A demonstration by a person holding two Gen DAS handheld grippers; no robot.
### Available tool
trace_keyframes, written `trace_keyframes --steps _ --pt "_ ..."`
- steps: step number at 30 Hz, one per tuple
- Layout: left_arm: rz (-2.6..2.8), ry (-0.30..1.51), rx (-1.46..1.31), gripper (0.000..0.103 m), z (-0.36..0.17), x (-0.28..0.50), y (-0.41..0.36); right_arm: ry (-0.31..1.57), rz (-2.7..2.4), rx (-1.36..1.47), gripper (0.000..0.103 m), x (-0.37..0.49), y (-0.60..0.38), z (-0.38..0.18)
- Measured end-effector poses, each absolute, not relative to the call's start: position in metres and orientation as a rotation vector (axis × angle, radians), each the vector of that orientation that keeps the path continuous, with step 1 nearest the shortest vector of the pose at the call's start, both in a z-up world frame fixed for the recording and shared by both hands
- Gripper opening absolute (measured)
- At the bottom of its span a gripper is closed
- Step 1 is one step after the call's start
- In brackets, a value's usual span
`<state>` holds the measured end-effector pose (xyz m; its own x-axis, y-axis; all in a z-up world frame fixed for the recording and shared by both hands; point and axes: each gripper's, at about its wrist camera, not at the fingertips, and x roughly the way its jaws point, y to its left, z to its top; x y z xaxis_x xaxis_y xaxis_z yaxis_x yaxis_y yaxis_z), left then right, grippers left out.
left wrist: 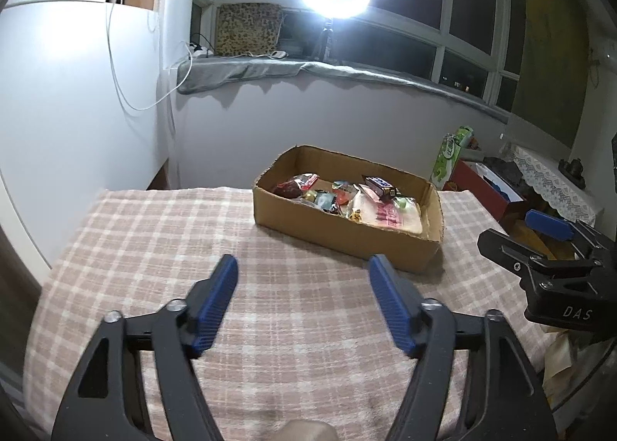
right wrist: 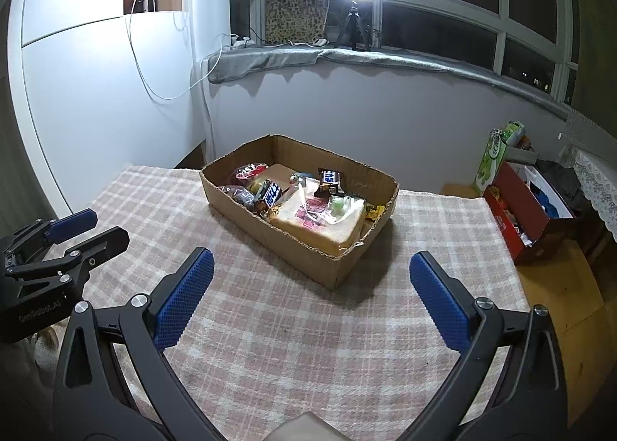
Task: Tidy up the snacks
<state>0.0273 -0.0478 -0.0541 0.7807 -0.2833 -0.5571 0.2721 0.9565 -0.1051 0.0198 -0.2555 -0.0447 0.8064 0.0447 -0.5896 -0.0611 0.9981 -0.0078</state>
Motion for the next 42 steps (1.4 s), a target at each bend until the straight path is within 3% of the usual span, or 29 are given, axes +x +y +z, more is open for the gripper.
trace_keyframes --steps 8,21,42 --pt "-0.287 0.608 -0.015 0.073 -0.0547 0.0261 -0.0481 0.634 0.057 -0.027 0.103 0.02 -0.2561 -0.0457" --pt "-0.253 0.621 -0.02 0.083 -0.0558 0.0261 -0.0475 0.646 0.037 -0.042 0.103 0.0187 -0.2502 -0.0508" --pt "-0.259 0.632 -0.025 0.083 -0.0577 0.0258 -0.0501 0.648 0.039 -0.034 0.103 0.0187 -0.25 -0.051"
